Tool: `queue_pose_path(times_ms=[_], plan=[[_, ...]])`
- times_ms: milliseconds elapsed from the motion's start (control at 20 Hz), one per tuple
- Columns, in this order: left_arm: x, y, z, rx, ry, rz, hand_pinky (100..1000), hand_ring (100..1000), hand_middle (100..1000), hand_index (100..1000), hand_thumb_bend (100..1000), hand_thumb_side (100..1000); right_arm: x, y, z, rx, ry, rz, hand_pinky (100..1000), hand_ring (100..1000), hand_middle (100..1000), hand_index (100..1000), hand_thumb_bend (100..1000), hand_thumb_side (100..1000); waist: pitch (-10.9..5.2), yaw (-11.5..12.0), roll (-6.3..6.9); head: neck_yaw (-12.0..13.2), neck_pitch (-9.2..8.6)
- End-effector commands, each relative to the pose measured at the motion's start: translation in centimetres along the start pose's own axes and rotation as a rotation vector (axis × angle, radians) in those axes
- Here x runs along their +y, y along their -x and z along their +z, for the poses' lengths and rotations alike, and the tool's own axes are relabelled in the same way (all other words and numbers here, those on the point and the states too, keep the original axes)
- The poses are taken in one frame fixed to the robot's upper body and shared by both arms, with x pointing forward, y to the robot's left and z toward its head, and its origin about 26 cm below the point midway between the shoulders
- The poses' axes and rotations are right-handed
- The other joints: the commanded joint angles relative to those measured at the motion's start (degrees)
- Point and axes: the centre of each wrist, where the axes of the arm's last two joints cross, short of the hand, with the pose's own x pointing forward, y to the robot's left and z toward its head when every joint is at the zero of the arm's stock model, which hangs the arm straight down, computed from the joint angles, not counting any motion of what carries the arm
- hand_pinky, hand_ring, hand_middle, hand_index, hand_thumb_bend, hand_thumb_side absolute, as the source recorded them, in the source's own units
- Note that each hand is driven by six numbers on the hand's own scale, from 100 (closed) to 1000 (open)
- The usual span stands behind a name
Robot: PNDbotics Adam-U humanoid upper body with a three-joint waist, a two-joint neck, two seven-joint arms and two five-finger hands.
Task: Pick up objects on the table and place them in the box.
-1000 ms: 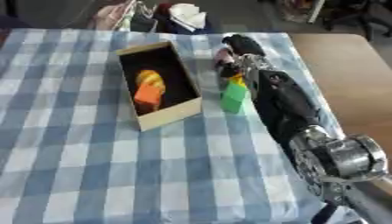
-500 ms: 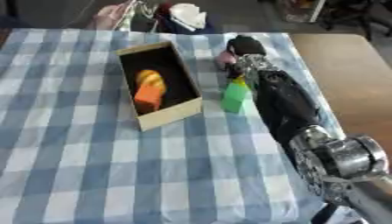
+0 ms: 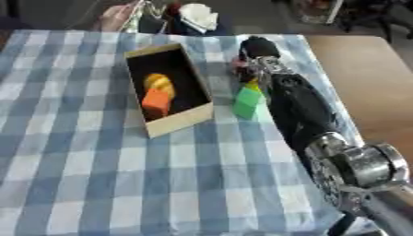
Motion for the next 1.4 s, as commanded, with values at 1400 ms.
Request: queue_pose_path(times_ms=[1400], plan=[[0.3, -0.7, -0.3, -0.029, 0.011, -0.017, 774, 583, 597, 789, 100, 599, -8.6, -10.5, 0.8, -0.663, 0.174, 0.010, 738, 563, 486, 480, 100, 100, -0.15, 0.14, 1.10, -1.54, -0.69]])
